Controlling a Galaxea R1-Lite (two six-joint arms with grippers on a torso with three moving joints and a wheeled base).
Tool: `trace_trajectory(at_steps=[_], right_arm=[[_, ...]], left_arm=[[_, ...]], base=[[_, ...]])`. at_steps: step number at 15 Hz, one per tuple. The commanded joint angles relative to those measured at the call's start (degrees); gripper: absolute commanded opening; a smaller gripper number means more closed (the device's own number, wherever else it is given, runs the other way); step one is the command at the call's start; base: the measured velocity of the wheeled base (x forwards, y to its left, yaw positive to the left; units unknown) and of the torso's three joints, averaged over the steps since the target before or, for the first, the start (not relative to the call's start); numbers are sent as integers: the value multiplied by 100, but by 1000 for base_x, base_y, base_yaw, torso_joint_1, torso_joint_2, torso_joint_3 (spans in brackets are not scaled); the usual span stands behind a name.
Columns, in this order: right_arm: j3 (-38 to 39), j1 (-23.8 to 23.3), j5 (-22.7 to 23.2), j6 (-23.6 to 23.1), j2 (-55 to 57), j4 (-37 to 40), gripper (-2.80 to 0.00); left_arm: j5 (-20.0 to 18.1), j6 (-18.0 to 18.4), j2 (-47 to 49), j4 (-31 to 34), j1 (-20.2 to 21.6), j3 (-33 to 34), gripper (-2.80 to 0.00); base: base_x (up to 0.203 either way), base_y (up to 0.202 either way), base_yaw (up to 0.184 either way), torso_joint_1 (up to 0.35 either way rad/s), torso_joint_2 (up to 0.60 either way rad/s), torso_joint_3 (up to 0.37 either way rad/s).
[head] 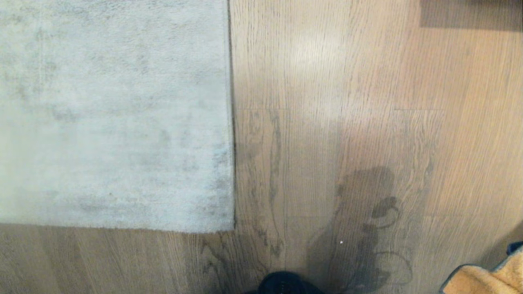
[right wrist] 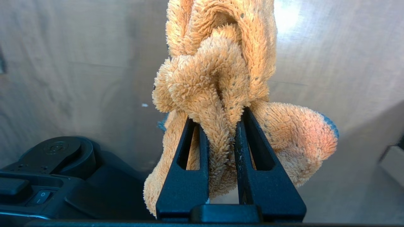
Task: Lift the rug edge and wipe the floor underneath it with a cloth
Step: Put down the rag
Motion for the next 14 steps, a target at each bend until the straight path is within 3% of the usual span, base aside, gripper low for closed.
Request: trace_trajectory(at_steps=[1,7,14], right_arm=[[0,2,5,-4,7,0,-280],[0,2,5,-4,7,0,-280],[0,9,5,-4,7,0,-280]], left_arm=[[-2,-3,-2,1,2,1,-280],[-2,-3,-2,1,-6,1,-280],[-2,-12,-2,1,-5,1,-280]], base=[[0,-198,0,7,7,2],[0,-175,1,3,3,3],[0,-7,0,0,0,0]])
